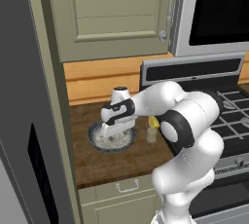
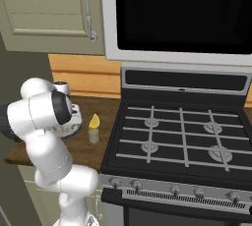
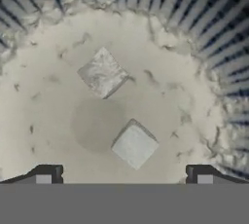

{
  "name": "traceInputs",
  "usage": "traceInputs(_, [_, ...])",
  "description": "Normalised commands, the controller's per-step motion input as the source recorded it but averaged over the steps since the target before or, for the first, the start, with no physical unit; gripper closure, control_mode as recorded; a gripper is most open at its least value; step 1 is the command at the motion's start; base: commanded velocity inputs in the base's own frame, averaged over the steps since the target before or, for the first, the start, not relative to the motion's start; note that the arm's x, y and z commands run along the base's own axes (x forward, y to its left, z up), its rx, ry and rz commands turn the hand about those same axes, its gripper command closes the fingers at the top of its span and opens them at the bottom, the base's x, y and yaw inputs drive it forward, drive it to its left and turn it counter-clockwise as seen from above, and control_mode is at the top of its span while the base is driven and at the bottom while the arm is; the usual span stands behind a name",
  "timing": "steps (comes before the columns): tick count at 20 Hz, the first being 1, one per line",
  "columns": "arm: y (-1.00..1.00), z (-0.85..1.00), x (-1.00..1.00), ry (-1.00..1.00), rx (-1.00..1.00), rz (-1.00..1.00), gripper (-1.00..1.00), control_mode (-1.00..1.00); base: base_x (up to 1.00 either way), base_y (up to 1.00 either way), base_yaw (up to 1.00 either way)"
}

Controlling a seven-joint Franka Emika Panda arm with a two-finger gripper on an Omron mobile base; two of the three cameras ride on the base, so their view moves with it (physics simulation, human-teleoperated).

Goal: Grab a lemon wedge from the fridge and one ice cube from the ice bowl, and put them in the glass of lemonade.

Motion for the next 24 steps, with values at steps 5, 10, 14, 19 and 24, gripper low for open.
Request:
traceInputs(5, [0.12,-0.33,0.10,0.02,0.00,0.00,-1.00,-1.00,0.00,0.00,0.00])
traceInputs(10, [0.17,-0.06,0.01,0.00,0.00,0.00,-1.00,-1.00,0.00,0.00,0.00])
traceInputs(14, [0.19,-0.13,0.00,0.00,0.00,0.00,-1.00,-1.00,0.00,0.00,0.00])
traceInputs(19, [0.12,-0.24,0.00,0.00,0.00,0.01,-1.00,-1.00,0.00,0.00,0.00])
traceInputs(24, [0.13,-0.04,-0.08,0.00,0.00,0.01,-1.00,-1.00,0.00,0.00,0.00])
